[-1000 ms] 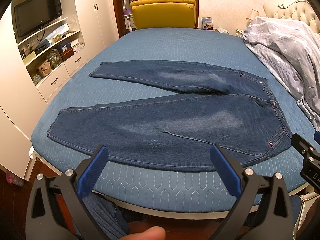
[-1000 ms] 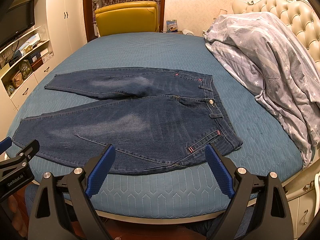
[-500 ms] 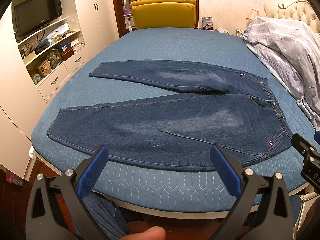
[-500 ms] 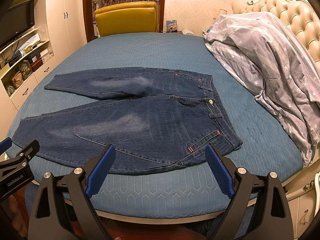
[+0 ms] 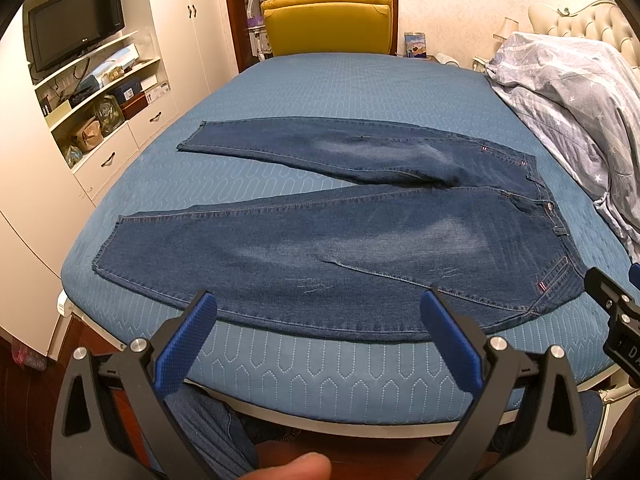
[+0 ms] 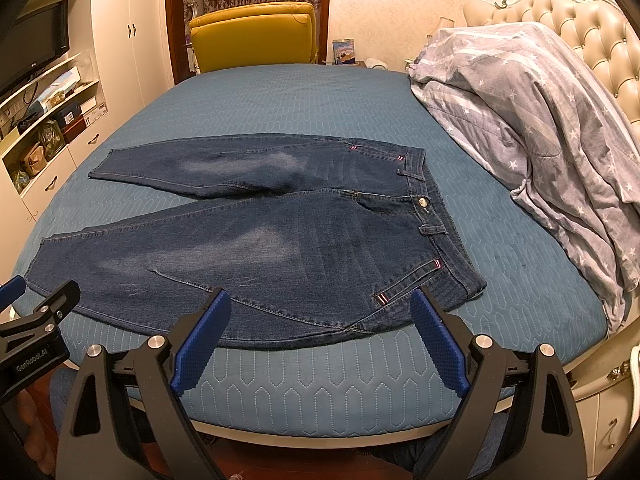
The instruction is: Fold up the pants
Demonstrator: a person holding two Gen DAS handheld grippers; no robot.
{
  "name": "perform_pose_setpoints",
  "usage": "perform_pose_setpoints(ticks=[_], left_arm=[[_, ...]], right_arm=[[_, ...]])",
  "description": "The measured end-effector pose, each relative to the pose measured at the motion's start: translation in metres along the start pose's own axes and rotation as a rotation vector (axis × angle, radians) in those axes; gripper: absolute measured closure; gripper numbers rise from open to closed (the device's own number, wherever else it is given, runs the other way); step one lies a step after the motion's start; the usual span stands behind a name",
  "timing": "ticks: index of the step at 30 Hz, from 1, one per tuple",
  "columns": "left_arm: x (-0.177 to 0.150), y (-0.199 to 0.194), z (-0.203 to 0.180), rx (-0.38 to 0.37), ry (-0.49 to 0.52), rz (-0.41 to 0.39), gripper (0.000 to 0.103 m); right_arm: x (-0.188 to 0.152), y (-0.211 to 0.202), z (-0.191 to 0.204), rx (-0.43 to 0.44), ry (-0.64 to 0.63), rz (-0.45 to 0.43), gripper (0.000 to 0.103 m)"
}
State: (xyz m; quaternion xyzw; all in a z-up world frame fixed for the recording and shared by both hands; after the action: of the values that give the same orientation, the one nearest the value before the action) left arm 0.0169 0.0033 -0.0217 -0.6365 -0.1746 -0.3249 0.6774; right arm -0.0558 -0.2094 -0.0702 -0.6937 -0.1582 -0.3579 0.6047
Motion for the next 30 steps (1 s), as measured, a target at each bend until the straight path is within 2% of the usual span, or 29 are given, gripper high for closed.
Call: perform_pose_setpoints(ticks=[5, 9, 12, 15, 18, 21, 24, 28, 30], left_arm=[[-0.001, 0.013, 0.003, -0.012, -0.003, 0.033, 0.001], [-0.003, 0.029, 0.009, -0.034, -0.014, 0.059, 0.001], [-0.007, 0.047, 0.015, -0.07, -0.039, 0.097, 0.001], [-0.009, 0.063, 0.021, -0.115, -0.069, 0.127, 0.001], [-0.011, 0.077, 0.029, -0.172, -0.097, 0.156, 0.001], [-0.01, 0.089, 0.047, -0.168, -0.12, 0.168, 0.001], [-0.011, 0.105, 0.071, -0.147, -0.168, 0.206, 0.001], [-0.009, 0.113, 0.103, -0.074, -0.177, 0.22, 0.001], [-0.001, 0.118, 0.121, -0.047, -0.176, 0.216, 0.001]], right_arm=[[0.006, 0.013, -0.013, 0.047, 0.018, 0.034, 0.015], [0.038, 0.05, -0.053, 0.089, 0.066, 0.081, 0.015], [0.082, 0.101, -0.09, 0.072, 0.069, 0.134, 0.015], [0.143, 0.182, -0.135, 0.038, 0.084, 0.215, 0.015], [0.185, 0.257, -0.171, 0.018, 0.104, 0.286, 0.015], [0.223, 0.328, -0.198, 0.0, 0.101, 0.318, 0.015], [0.239, 0.378, -0.217, -0.008, 0.155, 0.335, 0.015], [0.248, 0.433, -0.227, 0.001, 0.18, 0.347, 0.015], [0.248, 0.448, -0.224, 0.028, 0.167, 0.351, 0.025]])
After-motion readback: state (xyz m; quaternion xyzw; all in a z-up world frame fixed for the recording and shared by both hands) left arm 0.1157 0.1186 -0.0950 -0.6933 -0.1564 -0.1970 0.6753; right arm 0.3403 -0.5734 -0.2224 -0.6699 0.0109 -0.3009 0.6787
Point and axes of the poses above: each gripper's, at about its wrist camera, not at the fingertips, and y roughly the way its jaws point, z to its left, x to its top, the point moved 2 cm from there along y, roughly the way its jaws point, and after that the axes turned 5 degrees about y, right-handed, at the moved point
